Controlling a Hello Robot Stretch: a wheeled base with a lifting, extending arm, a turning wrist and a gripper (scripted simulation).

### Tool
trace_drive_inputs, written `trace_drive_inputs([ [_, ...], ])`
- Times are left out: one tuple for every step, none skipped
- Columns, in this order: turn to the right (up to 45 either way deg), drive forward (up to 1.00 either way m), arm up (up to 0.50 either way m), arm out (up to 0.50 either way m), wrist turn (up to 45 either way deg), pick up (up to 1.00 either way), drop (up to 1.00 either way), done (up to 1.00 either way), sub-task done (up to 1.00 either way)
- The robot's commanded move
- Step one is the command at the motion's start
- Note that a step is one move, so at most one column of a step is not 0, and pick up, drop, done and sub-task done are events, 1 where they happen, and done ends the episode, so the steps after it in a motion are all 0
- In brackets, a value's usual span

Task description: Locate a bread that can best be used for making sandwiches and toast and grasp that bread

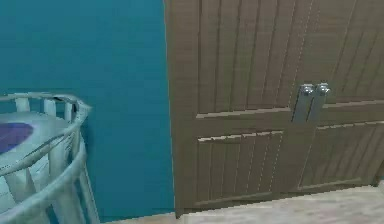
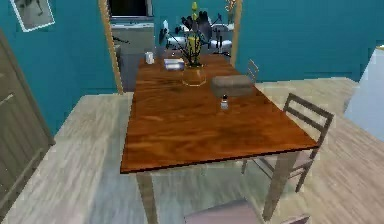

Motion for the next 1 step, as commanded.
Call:
trace_drive_inputs([
  [33.0,0.0,0.0,0.0,0.0,0.0,0.0,0.0,0.0],
])
